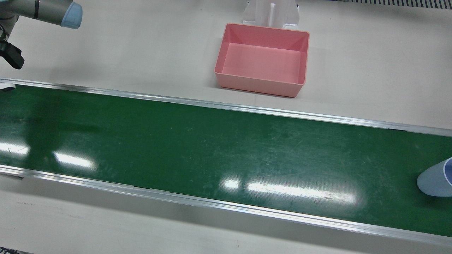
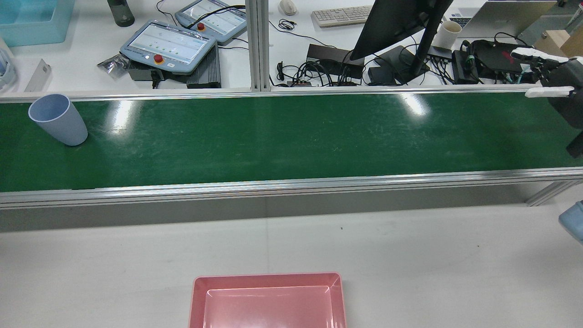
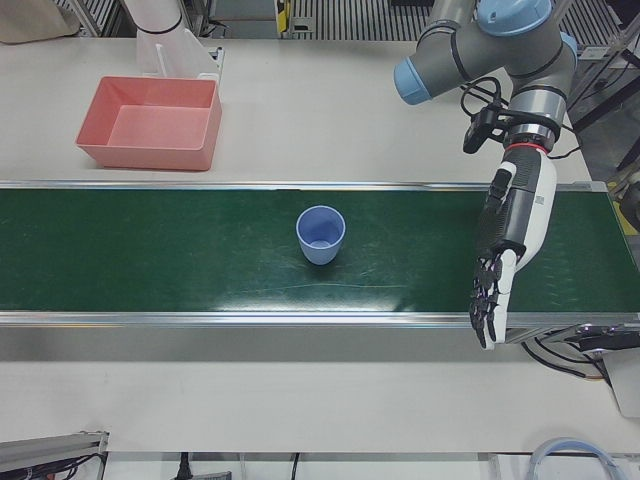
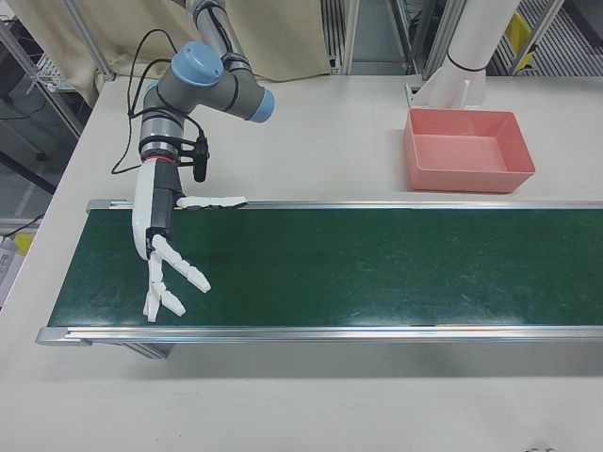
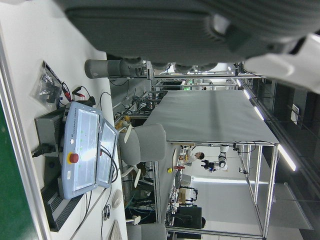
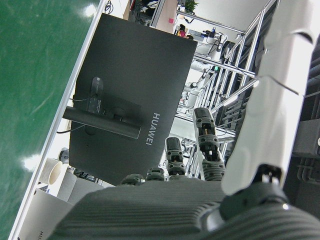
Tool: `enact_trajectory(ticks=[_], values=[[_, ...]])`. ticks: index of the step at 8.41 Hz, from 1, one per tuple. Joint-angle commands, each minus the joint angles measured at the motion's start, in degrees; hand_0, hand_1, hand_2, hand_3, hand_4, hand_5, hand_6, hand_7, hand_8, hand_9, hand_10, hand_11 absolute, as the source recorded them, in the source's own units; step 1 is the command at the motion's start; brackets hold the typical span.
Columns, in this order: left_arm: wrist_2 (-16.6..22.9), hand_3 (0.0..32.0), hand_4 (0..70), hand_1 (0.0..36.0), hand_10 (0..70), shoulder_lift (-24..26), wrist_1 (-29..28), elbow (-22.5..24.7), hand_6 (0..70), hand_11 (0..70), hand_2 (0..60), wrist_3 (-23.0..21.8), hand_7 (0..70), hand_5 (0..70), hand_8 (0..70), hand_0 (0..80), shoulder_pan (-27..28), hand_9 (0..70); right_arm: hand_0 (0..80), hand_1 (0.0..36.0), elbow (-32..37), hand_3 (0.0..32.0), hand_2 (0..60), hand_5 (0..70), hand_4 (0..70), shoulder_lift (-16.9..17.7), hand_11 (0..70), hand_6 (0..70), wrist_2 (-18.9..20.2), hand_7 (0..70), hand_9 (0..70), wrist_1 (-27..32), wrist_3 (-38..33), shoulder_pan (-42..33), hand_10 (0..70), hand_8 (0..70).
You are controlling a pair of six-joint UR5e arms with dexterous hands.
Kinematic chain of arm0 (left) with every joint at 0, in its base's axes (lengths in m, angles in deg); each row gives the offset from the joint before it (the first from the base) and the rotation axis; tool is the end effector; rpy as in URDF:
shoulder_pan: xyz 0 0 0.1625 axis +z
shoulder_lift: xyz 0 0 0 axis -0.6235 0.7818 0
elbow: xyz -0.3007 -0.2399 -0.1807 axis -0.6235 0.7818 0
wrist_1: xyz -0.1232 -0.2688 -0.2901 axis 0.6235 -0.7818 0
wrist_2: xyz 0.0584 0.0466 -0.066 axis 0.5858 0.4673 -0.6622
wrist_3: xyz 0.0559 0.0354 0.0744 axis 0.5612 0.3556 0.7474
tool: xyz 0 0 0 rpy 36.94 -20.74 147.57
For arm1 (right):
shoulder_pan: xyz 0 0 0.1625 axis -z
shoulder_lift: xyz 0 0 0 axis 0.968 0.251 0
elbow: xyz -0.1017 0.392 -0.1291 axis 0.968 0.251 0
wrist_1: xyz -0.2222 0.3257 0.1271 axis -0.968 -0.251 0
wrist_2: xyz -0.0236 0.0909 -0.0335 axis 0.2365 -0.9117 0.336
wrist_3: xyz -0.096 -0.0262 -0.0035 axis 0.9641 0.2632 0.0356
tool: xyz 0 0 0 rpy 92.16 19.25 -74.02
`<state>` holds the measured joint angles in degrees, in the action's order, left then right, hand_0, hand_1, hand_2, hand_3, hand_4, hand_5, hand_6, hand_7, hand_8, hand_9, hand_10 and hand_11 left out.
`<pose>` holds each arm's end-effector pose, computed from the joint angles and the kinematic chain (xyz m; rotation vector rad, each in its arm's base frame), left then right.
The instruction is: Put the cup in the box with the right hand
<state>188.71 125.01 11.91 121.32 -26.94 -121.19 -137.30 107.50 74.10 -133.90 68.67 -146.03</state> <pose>-0.0395 -0.5608 0.5452 -0.3441 2.1284 -1.9133 -0.0157 -0.5166 0.6034 0.1992 -2.1419 1.9226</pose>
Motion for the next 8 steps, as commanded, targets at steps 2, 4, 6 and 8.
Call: enact_trajectory(ticks=[2,4,6,8], values=[[0.0,0.0,0.0,0.0,0.0,0.0,0.0,0.0,0.0,0.0,0.0,0.0,0.0,0.0,0.0,0.0,0.0,0.0,53.4,15.2,0.0,0.0,0.0,5.0,11.3,-0.1,0.0,6.0,0.0,24.5,5.8,0.0,0.0,0.1,0.0,0.4],[0.0,0.0,0.0,0.0,0.0,0.0,0.0,0.0,0.0,0.0,0.0,0.0,0.0,0.0,0.0,0.0,0.0,0.0,52.8,16.1,0.1,0.0,3.2,5.0,10.4,0.0,0.0,6.0,0.0,24.5,5.9,0.0,0.0,0.3,0.0,0.5],[0.0,0.0,0.0,0.0,0.0,0.0,0.0,0.0,0.0,0.0,0.0,0.0,0.0,0.0,0.0,0.0,0.0,0.0,52.6,16.1,0.1,0.0,3.2,5.0,10.4,0.0,0.0,6.0,0.0,24.6,6.0,0.0,0.0,0.3,0.0,0.5],[0.0,0.0,0.0,0.0,0.0,0.0,0.0,0.0,0.0,0.0,0.0,0.0,0.0,0.0,0.0,0.0,0.0,0.0,51.7,18.1,0.1,0.0,10.2,5.0,8.2,0.0,0.0,6.1,0.0,25.3,6.1,0.0,0.0,0.3,0.0,0.5]])
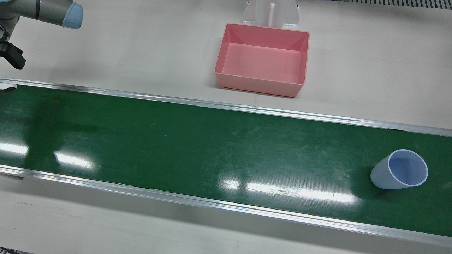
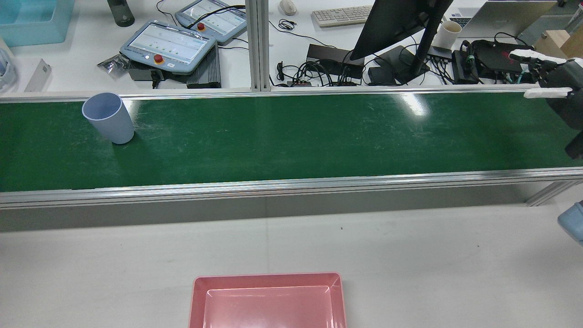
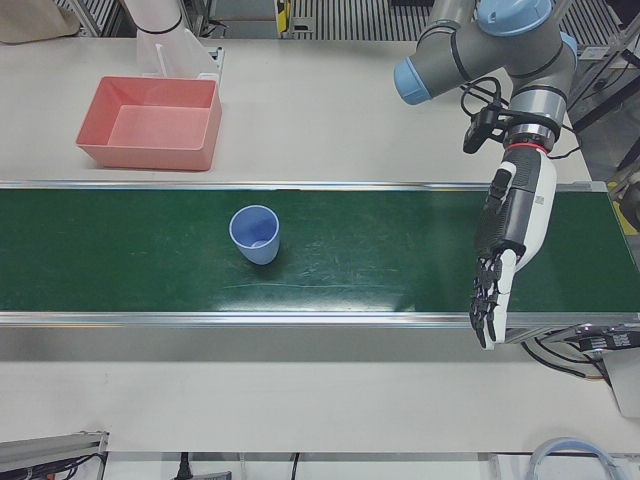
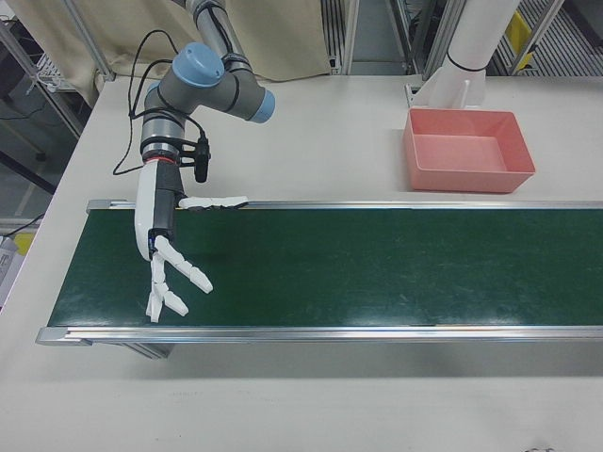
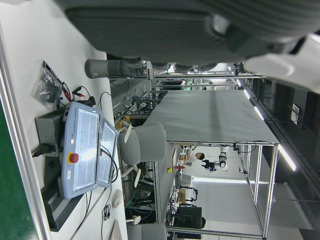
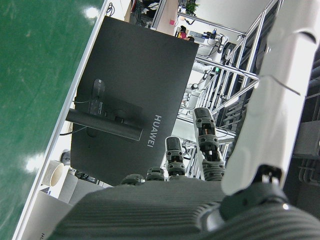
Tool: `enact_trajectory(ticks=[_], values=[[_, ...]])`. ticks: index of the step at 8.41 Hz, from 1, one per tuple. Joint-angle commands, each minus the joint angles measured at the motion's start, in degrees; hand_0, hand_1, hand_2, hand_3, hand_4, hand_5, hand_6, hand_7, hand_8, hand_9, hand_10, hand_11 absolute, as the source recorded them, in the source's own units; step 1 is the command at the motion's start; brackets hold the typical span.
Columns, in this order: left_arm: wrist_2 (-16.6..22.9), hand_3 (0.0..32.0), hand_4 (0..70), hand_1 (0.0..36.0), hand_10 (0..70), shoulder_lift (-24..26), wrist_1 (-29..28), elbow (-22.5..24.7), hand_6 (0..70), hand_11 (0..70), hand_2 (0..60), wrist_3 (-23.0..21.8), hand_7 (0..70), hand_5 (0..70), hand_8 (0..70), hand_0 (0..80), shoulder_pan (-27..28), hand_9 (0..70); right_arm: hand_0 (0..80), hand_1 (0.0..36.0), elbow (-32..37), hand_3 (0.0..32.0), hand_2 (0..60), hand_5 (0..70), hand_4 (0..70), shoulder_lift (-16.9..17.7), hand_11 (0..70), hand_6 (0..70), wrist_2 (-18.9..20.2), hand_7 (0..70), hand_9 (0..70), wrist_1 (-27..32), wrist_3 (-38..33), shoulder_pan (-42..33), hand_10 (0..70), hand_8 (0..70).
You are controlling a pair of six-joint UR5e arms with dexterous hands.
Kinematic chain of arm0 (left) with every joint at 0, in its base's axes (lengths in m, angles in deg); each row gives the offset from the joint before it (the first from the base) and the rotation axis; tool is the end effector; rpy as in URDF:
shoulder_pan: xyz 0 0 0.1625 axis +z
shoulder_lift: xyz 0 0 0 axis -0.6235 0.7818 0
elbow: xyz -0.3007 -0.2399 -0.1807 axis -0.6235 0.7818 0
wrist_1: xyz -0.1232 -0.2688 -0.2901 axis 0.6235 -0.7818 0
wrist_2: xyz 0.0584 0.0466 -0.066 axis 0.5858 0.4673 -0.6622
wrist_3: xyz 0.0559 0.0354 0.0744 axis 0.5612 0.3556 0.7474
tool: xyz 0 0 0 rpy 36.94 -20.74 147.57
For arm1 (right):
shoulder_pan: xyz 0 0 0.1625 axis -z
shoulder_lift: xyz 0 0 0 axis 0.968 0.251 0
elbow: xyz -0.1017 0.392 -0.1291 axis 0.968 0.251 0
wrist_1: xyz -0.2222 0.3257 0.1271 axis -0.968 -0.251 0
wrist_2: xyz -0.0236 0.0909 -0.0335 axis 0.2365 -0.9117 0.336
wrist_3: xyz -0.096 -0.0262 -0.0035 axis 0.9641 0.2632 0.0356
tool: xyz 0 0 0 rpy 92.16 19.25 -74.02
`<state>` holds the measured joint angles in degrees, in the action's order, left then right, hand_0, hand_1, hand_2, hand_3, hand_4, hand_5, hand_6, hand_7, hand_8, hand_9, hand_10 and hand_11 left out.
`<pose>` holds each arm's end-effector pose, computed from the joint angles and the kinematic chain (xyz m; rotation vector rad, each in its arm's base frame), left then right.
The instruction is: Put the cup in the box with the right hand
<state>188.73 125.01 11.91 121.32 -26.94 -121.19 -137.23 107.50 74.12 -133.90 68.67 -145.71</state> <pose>-0.0395 -0.5608 0.5452 -0.3444 2.1281 -1.9131 -0.0186 -0.5165 0.6040 0.1929 -2.1387 1.9203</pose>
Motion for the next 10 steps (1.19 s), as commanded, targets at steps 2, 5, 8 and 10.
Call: enact_trajectory(ticks=[2,5,8,10], values=[[0.0,0.0,0.0,0.0,0.0,0.0,0.0,0.0,0.0,0.0,0.0,0.0,0.0,0.0,0.0,0.0,0.0,0.0,50.8,19.8,0.1,0.0,16.8,5.0,5.8,0.0,0.0,6.1,0.0,25.2,6.3,0.0,0.0,0.2,0.0,0.6],[0.0,0.0,0.0,0.0,0.0,0.0,0.0,0.0,0.0,0.0,0.0,0.0,0.0,0.0,0.0,0.0,0.0,0.0,50.5,19.8,0.1,0.0,17.4,4.9,6.0,0.0,0.0,6.2,0.0,25.7,6.3,0.0,0.0,0.2,0.0,0.5],[0.0,0.0,0.0,0.0,0.0,0.0,0.0,0.0,0.0,0.0,0.0,0.0,0.0,0.0,0.0,0.0,0.0,0.0,51.4,17.9,0.2,0.0,10.3,4.9,8.6,0.0,0.0,6.2,0.0,25.9,6.2,0.0,0.1,0.3,0.0,0.4],[0.0,0.0,0.0,0.0,0.0,0.0,0.0,0.0,0.0,0.0,0.0,0.0,0.0,0.0,0.0,0.0,0.0,0.0,52.0,17.0,0.2,0.0,7.0,4.9,10.0,0.0,0.0,6.2,0.0,26.2,6.4,0.0,0.1,0.3,0.0,0.6]])
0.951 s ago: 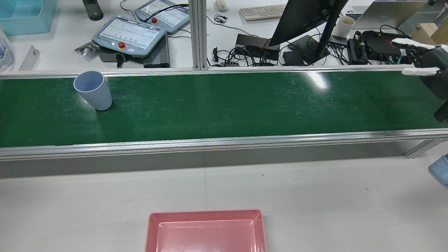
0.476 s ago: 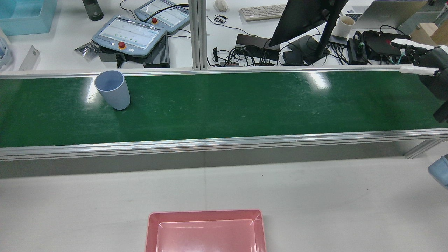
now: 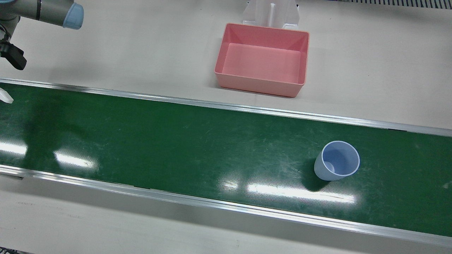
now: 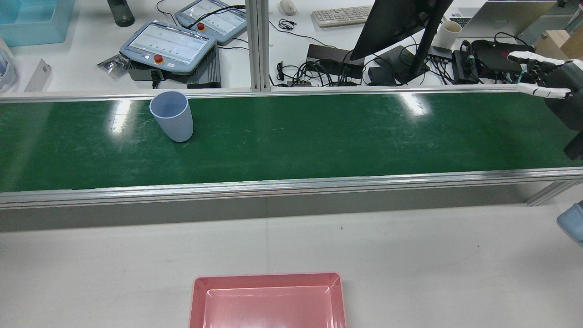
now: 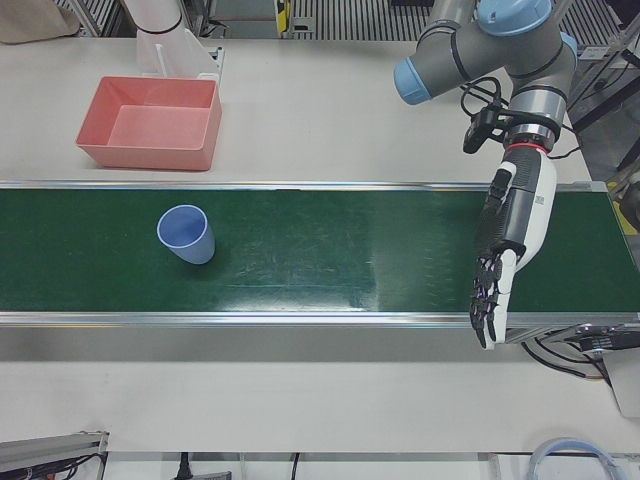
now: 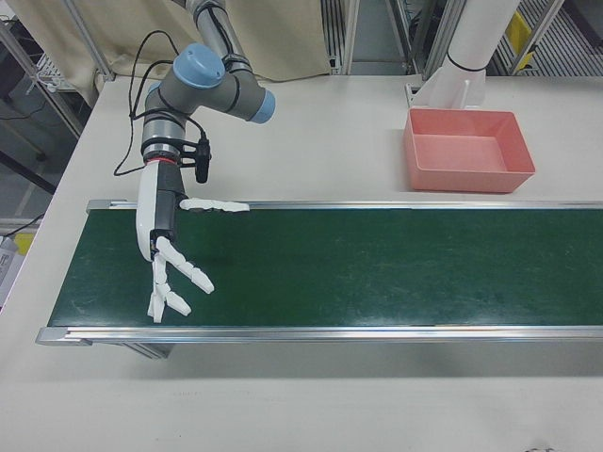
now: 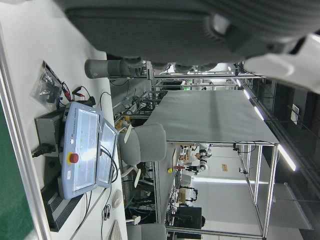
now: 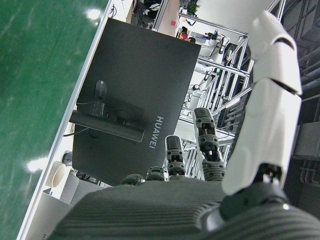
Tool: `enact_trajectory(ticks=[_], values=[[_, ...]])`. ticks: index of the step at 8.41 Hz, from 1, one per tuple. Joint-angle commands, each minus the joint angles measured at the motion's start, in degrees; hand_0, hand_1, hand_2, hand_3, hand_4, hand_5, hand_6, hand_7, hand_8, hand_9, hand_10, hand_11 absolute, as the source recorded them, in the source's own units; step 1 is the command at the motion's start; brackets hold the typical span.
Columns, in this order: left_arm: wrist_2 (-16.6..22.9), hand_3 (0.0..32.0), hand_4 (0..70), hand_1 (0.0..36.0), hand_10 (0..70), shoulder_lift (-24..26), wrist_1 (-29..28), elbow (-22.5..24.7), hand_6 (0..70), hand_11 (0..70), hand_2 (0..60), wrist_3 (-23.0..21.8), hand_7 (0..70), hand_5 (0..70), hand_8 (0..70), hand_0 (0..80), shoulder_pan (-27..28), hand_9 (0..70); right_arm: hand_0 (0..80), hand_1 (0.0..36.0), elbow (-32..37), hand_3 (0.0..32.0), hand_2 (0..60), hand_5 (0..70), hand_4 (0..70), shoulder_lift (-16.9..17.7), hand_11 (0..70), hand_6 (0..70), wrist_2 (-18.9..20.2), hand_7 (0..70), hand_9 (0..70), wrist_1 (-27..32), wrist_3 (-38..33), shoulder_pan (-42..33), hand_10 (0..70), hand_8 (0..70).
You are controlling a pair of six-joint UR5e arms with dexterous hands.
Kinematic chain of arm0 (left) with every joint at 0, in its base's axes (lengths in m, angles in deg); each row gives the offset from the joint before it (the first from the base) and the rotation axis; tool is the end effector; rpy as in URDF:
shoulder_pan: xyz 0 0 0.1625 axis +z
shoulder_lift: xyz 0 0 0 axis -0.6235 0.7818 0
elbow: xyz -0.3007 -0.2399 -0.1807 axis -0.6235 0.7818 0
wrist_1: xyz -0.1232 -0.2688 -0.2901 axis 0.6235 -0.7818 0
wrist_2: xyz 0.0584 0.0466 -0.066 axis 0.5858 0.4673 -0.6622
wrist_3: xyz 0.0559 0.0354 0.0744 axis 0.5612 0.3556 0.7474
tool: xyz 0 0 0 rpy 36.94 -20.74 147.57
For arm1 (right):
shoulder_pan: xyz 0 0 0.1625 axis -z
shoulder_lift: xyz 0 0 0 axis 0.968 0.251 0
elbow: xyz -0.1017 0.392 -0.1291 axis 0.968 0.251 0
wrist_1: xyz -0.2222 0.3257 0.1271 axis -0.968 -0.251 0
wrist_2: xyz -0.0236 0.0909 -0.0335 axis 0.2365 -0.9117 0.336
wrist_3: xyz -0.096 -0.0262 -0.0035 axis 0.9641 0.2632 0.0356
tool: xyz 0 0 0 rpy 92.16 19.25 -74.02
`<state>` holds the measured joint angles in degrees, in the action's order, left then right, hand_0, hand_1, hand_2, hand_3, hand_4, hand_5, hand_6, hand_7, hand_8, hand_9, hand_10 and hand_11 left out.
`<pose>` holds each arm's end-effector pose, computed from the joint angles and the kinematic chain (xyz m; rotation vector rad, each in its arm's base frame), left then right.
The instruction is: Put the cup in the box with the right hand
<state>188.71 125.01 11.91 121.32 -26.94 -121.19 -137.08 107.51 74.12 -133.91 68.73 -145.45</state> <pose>-0.0395 -0.5608 0.5452 -0.3441 2.1284 -1.9133 -0.0209 -0.5162 0.6053 0.1893 -2.1334 1.9196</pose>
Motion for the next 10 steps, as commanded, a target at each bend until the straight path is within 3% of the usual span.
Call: enact_trajectory(ticks=[1,2,3,6,7,9,10], values=[[0.0,0.0,0.0,0.0,0.0,0.0,0.0,0.0,0.0,0.0,0.0,0.0,0.0,0.0,0.0,0.0,0.0,0.0,51.7,16.9,0.0,0.0,7.0,4.9,10.1,0.0,0.0,6.2,0.0,26.4,6.4,0.0,0.0,0.0,0.0,0.5],[0.0,0.0,0.0,0.0,0.0,0.0,0.0,0.0,0.0,0.0,0.0,0.0,0.0,0.0,0.0,0.0,0.0,0.0,51.7,16.9,0.0,0.0,7.1,4.9,10.1,-0.1,0.0,6.2,0.0,26.2,6.4,0.0,0.0,0.0,0.0,0.6],[0.0,0.0,0.0,0.0,0.0,0.0,0.0,0.0,0.0,0.0,0.0,0.0,0.0,0.0,0.0,0.0,0.0,0.0,52.1,16.0,0.0,0.0,3.5,4.9,11.4,-0.1,0.0,6.3,0.0,26.3,6.4,0.0,0.1,0.0,0.0,0.6],[0.0,0.0,0.0,0.0,0.0,0.0,0.0,0.0,0.0,0.0,0.0,0.0,0.0,0.0,0.0,0.0,0.0,0.0,51.2,17.9,0.0,0.0,10.6,4.9,9.2,-0.1,0.0,6.3,0.0,26.8,6.5,-0.1,0.1,0.0,0.0,0.6],[0.1,0.0,0.0,0.0,0.0,0.0,0.0,0.0,0.0,0.0,0.0,0.0,0.0,0.0,0.0,0.0,0.0,0.0,52.3,16.2,0.0,0.0,3.5,4.9,11.6,0.0,0.0,6.4,0.0,27.0,6.7,0.0,0.1,0.0,0.0,0.7],[0.0,0.0,0.0,0.0,0.0,0.0,0.0,0.0,0.0,0.0,0.0,0.0,0.0,0.0,0.0,0.0,0.0,0.0,52.4,16.3,0.0,0.0,3.5,4.9,11.6,-0.1,0.0,6.3,0.0,26.8,6.4,0.0,0.1,0.0,0.0,0.5],[0.0,0.0,0.0,0.0,0.0,0.0,0.0,0.0,0.0,0.0,0.0,0.0,0.0,0.0,0.0,0.0,0.0,0.0,51.5,18.1,0.0,0.0,10.7,4.9,9.3,-0.1,0.0,6.4,0.0,27.1,6.6,0.0,0.1,0.1,0.0,0.6]])
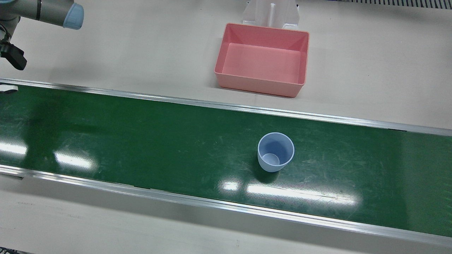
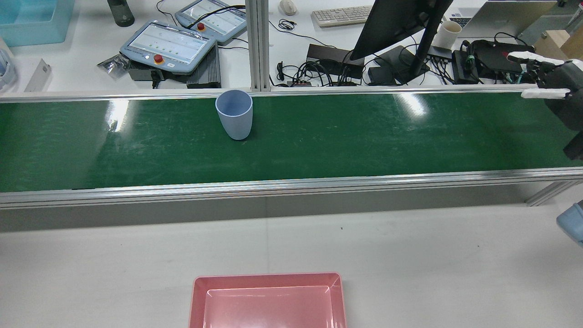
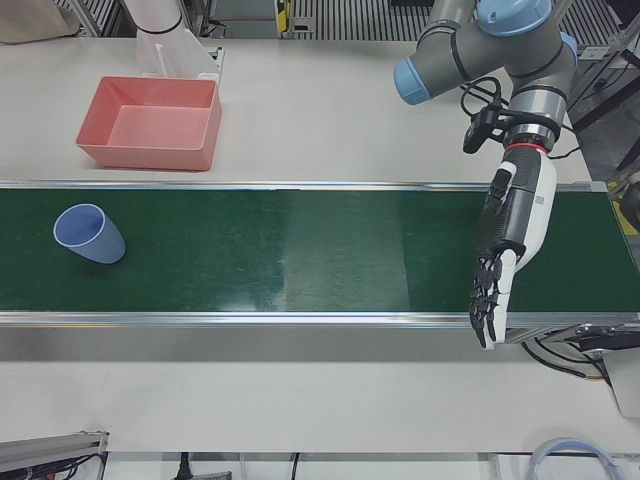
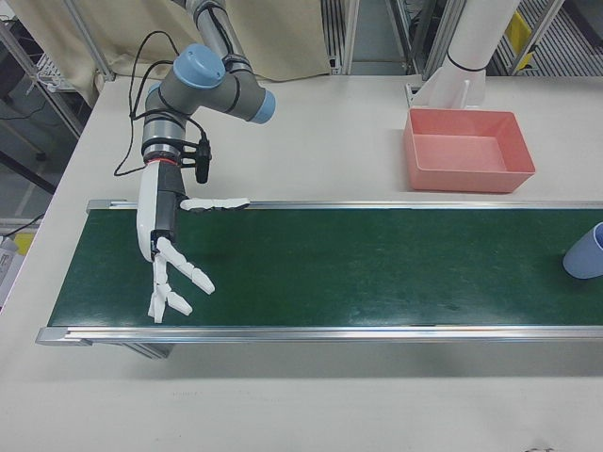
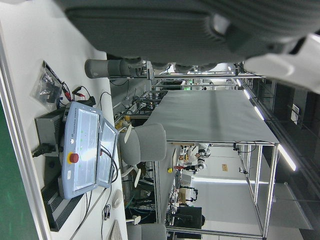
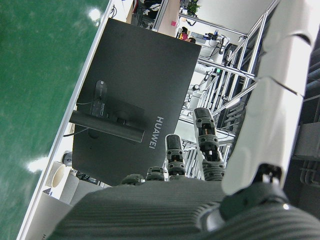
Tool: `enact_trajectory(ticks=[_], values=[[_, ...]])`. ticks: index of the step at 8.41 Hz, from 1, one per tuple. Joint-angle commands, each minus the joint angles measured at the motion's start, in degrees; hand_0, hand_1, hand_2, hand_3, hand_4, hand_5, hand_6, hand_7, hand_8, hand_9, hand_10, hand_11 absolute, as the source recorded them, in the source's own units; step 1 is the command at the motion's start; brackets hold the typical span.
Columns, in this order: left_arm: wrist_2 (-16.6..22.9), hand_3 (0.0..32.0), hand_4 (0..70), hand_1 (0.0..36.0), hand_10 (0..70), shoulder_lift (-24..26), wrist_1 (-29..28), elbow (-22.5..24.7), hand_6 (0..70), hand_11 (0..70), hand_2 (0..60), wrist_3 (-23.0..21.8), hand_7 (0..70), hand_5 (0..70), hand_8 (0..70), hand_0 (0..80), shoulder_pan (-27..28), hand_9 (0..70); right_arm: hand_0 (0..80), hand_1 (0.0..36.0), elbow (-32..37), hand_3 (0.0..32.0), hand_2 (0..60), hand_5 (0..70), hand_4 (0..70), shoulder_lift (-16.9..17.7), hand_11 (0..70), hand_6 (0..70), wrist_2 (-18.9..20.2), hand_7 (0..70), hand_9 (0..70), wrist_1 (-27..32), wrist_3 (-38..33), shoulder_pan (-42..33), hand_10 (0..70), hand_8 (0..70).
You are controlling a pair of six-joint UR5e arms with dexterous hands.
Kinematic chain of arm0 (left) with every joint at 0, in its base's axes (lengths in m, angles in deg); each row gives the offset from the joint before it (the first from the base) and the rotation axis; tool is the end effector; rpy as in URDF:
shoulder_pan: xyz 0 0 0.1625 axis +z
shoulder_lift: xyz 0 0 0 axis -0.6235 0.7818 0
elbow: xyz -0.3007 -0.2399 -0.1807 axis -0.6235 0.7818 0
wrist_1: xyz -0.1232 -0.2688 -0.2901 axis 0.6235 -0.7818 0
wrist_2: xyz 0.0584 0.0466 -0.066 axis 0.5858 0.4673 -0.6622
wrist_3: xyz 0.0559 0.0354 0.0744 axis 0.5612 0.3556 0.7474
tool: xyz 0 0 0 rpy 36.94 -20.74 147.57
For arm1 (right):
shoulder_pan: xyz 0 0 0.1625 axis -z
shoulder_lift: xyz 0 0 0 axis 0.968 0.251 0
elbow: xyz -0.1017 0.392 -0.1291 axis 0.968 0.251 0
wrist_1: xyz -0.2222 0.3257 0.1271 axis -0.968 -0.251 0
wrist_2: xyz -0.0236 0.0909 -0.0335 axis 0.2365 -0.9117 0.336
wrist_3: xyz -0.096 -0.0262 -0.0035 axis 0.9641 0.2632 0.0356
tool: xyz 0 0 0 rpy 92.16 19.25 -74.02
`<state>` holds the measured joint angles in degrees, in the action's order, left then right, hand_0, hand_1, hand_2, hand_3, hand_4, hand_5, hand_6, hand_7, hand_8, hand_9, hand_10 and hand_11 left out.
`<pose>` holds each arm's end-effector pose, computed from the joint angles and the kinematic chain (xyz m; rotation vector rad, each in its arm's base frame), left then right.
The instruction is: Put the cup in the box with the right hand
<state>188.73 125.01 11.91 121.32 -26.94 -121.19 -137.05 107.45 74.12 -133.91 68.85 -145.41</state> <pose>-0.0395 -0.5608 0.5452 -0.3444 2.1281 -1.9131 -0.0214 -0.5167 0.6051 0.1907 -2.1327 1.9176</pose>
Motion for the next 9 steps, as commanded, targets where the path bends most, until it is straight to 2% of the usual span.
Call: enact_trajectory(ticks=[1,2,3,4,5,6,7,8,9], values=[[0.0,0.0,0.0,0.0,0.0,0.0,0.0,0.0,0.0,0.0,0.0,0.0,0.0,0.0,0.0,0.0,0.0,0.0,52.4,16.3,0.0,0.0,3.5,4.9,11.7,0.0,0.0,6.4,0.0,26.9,6.6,0.0,0.0,0.1,0.0,0.6],[0.1,0.0,0.0,0.0,0.0,0.0,0.0,0.0,0.0,0.0,0.0,0.0,0.0,0.0,0.0,0.0,0.0,0.0,50.9,19.0,0.0,0.0,14.4,4.9,8.3,0.0,0.0,6.4,0.0,27.4,6.7,-0.1,0.0,0.3,0.0,0.7],[0.0,0.0,0.0,0.0,0.0,0.0,0.0,0.0,0.0,0.0,0.0,0.0,0.0,0.0,0.0,0.0,0.0,0.0,52.4,16.3,0.0,0.0,3.6,4.9,11.9,0.0,0.0,6.5,-0.1,27.6,6.7,-0.1,0.0,0.3,0.0,0.6],[0.0,0.0,0.0,0.0,0.0,0.0,0.0,0.0,0.0,0.0,0.0,0.0,0.0,0.0,0.0,0.0,0.0,0.0,52.7,15.4,0.8,0.0,0.1,4.9,13.1,-0.1,0.0,6.4,-0.2,27.5,6.7,0.1,-0.1,0.4,0.0,0.7],[0.0,0.0,0.0,0.0,0.0,0.0,0.0,0.0,0.0,0.0,0.0,0.0,0.0,0.0,0.0,0.0,0.0,0.0,52.3,16.4,2.0,0.0,3.8,4.9,11.9,-0.7,0.0,6.5,-0.2,27.7,6.6,0.5,-0.1,0.3,0.0,0.6],[0.0,0.0,0.0,0.0,0.0,0.0,0.0,0.0,0.0,0.0,0.0,0.0,0.0,0.0,0.0,0.0,0.0,0.0,53.0,15.4,3.5,0.0,0.0,4.9,13.2,-0.8,0.0,6.5,-0.3,27.7,6.7,3.7,0.0,0.3,0.0,0.7],[0.0,0.0,0.0,0.0,0.0,0.0,0.0,0.0,0.0,0.0,0.0,0.0,0.0,0.0,0.0,0.0,0.0,0.0,53.1,15.2,3.8,0.0,0.0,5.0,12.6,-0.8,0.0,6.2,-0.3,25.9,6.7,4.4,0.0,0.3,0.0,0.8],[0.0,0.0,0.0,0.0,0.0,0.0,0.0,0.0,0.0,0.0,0.0,0.0,0.0,0.0,0.0,0.0,0.0,0.0,52.3,15.4,3.9,0.0,3.1,4.9,10.9,-0.8,0.0,6.0,-0.3,24.1,6.9,4.4,0.0,0.3,0.0,1.1],[0.0,0.0,0.0,0.0,0.0,0.0,0.0,0.0,0.0,0.0,0.0,0.0,0.0,0.0,0.0,0.0,0.0,0.0,50.1,14.5,3.9,0.0,6.6,4.3,11.1,-0.8,0.0,6.1,-0.3,26.0,6.9,4.4,0.1,0.4,0.0,0.9]])
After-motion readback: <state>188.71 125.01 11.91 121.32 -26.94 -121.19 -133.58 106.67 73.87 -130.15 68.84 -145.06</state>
